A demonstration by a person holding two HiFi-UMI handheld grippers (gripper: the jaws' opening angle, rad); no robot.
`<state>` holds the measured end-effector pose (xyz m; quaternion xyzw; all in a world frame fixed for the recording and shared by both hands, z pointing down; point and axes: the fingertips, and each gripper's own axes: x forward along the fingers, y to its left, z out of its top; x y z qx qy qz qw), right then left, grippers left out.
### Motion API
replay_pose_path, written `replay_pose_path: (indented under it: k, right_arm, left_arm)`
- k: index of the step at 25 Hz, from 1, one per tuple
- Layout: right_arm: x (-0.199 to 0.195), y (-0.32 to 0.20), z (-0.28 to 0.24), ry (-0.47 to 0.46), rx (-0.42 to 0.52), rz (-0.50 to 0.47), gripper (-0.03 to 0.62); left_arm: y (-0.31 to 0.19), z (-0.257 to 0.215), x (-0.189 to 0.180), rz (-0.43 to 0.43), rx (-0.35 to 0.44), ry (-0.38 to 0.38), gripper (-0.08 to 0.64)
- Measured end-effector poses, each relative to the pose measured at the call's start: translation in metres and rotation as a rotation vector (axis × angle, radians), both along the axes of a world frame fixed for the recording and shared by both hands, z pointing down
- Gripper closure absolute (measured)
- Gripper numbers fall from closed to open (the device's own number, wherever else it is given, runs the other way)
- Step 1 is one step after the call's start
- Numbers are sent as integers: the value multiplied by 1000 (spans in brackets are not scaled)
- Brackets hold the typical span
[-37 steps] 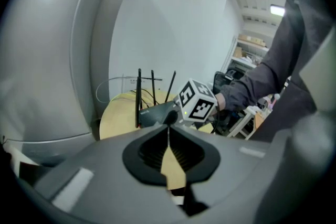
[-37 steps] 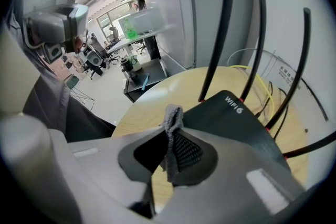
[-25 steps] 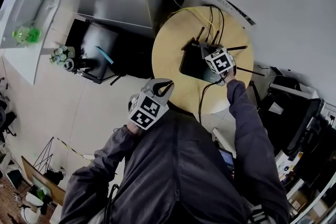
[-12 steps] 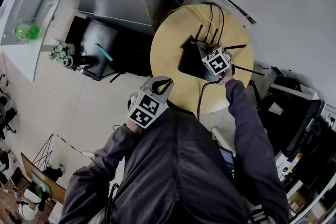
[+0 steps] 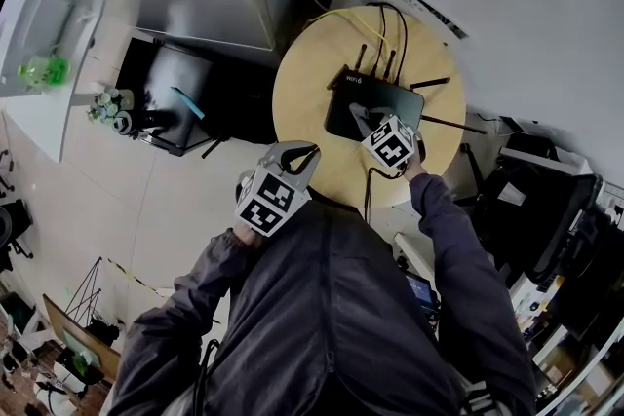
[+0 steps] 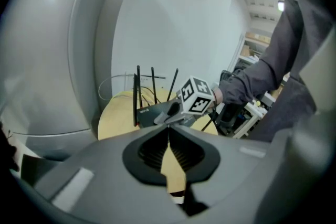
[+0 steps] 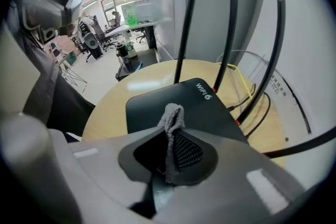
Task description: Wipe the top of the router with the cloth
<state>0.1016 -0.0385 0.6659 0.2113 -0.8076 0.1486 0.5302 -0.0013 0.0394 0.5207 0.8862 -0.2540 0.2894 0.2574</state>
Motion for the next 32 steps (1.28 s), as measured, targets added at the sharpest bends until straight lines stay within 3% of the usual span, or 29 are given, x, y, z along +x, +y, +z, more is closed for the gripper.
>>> replay_pose_path:
  k: [10,13,16,19,25,32]
  right_arm:
    - [-5,41,0,-38,-36,14,568]
    - [-2,34,-4,-62,-47,14,568]
    - [20,2,-11,-92,-5,94,568]
    - [49,-34,-15,-50,28,156,568]
    - [83,-75,0,41,59,189,568]
    - [73,-63,2,71,62,107,568]
  left_arm:
    - [3,2,0,12,-7,-2,560]
    - [2,1,1,12,0,-2,560]
    - [2,1,-2,5,4,-7,560]
    - [3,2,-5,-5,0,-8,560]
    - [6,3,-4,-5,-1,-13,560]
    - [7,2,-4,-5,-1,-19,560]
